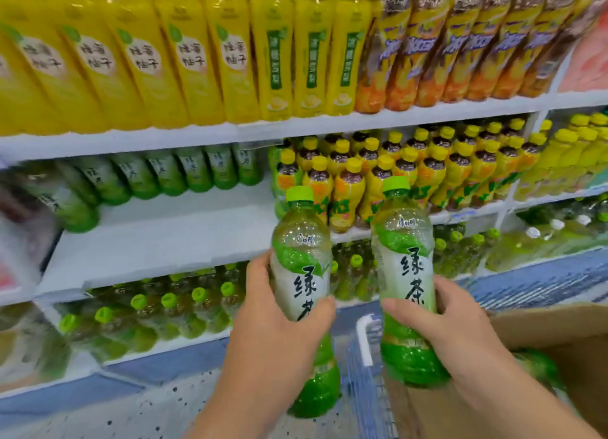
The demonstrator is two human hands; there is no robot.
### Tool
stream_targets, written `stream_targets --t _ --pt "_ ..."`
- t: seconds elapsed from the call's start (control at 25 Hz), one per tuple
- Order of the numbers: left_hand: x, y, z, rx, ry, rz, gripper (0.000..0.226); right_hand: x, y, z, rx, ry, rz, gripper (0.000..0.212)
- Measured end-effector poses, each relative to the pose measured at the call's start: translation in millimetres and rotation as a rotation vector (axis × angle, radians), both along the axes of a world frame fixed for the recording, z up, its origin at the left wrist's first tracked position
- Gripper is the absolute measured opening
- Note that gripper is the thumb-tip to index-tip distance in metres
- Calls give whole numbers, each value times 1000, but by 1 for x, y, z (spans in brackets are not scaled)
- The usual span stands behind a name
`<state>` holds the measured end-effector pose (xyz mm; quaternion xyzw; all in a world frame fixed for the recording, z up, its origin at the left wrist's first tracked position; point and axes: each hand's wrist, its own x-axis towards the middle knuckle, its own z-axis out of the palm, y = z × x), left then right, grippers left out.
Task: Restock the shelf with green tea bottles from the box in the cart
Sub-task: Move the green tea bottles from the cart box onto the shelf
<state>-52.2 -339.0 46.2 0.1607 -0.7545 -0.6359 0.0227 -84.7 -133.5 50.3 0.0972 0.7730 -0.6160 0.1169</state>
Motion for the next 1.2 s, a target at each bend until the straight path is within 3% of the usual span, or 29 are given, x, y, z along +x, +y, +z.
stream_targets --t 0.32,0.72,0.96,1.2 --pt "-1 -168 -39 -91 12 190 80 -37 -165 -45 19 -20 191 27" --pt "-53 -300 -77 -277 -58 314 53 -115 -314 -100 35 49 415 40" --pt "-101 -370 -103 -382 84 345 53 -174 -386 -132 117 187 476 47" --pt "-138 -404 -147 -305 187 312 63 -201 -431 -164 110 255 448 54"
